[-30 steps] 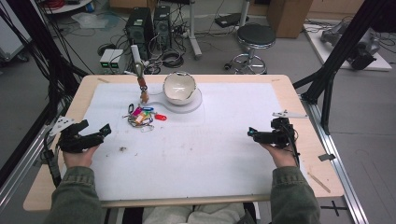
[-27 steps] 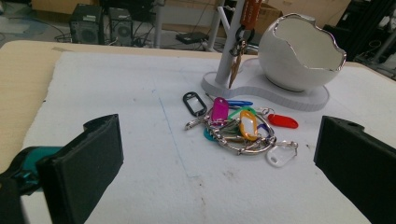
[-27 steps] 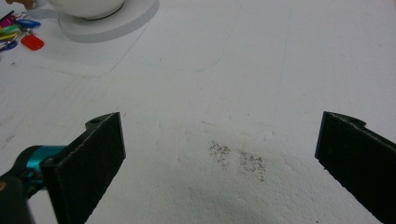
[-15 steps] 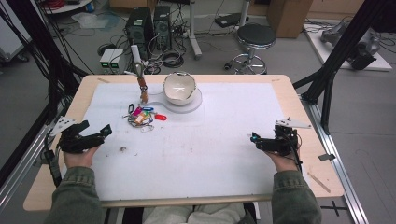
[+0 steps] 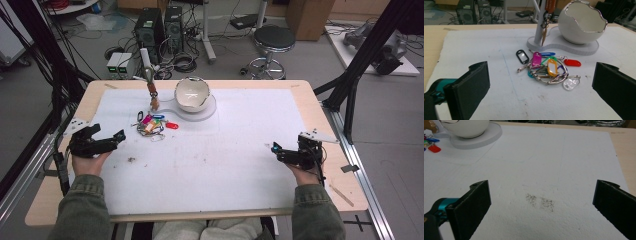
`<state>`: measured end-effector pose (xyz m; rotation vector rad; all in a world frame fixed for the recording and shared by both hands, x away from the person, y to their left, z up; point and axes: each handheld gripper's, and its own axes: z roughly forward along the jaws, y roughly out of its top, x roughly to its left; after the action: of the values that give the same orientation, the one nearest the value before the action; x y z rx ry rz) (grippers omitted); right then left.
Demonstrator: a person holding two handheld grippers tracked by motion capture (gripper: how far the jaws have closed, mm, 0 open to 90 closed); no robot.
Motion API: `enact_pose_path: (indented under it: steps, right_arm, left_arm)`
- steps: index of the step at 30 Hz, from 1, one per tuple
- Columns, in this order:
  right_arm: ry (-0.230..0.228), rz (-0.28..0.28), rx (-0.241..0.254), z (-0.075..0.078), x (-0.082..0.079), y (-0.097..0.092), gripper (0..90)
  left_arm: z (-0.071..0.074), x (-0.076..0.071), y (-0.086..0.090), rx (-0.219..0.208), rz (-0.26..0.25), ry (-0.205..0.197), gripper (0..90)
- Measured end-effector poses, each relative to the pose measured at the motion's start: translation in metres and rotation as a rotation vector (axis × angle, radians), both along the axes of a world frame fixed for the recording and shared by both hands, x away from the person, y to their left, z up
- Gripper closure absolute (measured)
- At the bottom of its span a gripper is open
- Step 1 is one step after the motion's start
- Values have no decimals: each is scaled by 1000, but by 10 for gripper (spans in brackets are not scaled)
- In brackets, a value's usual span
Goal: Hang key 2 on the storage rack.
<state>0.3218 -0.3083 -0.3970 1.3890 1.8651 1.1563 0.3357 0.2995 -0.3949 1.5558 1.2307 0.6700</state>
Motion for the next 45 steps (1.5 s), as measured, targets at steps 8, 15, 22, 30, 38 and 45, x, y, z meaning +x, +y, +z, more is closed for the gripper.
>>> enact_pose_path:
  steps: [8,15,22,30,38,45]
  right_arm:
    - [-18,-13,-6,-1,-3,-3,6]
    - [-22,-11,-21,-1,-4,-2,6]
    - [-29,0,-34,-2,-4,1,6]
    - [-27,11,-22,-2,-4,0,6]
    - [-43,18,-10,-1,-4,-1,6]
    - [-42,24,-18,-1,-5,0,6]
  left_arm:
    - [1,13,-6,37,-4,51,18]
    - [-2,31,-12,16,-47,155,18]
    - [-10,43,-17,25,-38,203,18]
    - [-6,55,-32,69,-56,220,18]
    - [-14,68,-47,95,-78,285,27]
    - [-12,86,-60,135,-94,313,41]
